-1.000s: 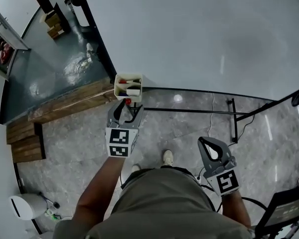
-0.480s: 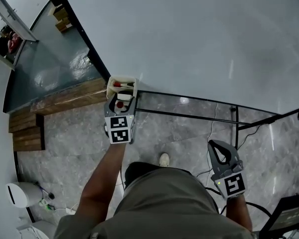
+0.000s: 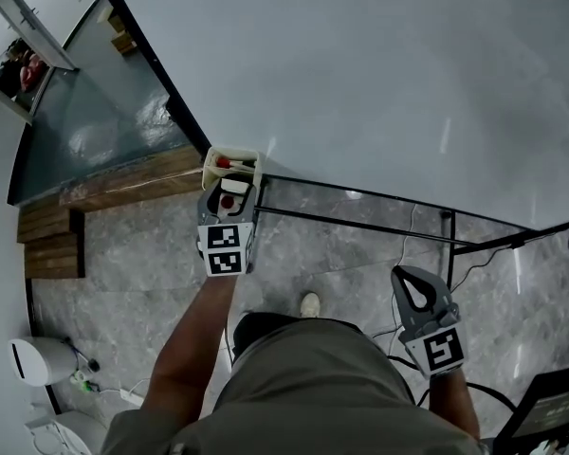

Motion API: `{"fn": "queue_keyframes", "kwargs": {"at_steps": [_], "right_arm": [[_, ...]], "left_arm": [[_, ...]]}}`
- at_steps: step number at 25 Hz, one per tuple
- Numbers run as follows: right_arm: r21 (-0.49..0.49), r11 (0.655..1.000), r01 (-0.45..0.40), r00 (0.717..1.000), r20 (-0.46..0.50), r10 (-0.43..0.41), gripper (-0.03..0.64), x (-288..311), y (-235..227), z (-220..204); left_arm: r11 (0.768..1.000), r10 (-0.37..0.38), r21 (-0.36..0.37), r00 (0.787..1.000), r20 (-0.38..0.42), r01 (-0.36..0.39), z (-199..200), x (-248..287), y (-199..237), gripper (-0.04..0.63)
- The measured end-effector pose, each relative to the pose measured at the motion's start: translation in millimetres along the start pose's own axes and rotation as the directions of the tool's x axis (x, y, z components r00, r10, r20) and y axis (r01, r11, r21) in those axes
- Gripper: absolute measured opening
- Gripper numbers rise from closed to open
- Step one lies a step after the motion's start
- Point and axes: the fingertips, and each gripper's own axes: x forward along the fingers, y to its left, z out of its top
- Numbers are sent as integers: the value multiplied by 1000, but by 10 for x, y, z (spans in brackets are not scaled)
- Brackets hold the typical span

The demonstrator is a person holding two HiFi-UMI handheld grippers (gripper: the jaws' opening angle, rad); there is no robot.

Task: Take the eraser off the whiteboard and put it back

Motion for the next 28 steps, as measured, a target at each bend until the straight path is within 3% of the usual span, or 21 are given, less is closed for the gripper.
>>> {"fn": "queue_keyframes", "kwargs": {"at_steps": [8, 17, 28], "right_arm": [[-28, 998, -52, 998, 28, 52, 3, 191, 179, 185], [-71, 986, -149, 985, 75, 154, 3, 549, 797, 499], [-130, 966, -225, 969, 73, 236, 3, 860, 1912, 977]], "left_arm": [[999, -35, -12, 990, 137, 37, 511, -422, 97, 261], [997, -71, -24, 961, 267, 80, 975, -1284, 451, 261], [994, -70, -58, 939, 338, 95, 973, -2588, 1261, 261]]}}
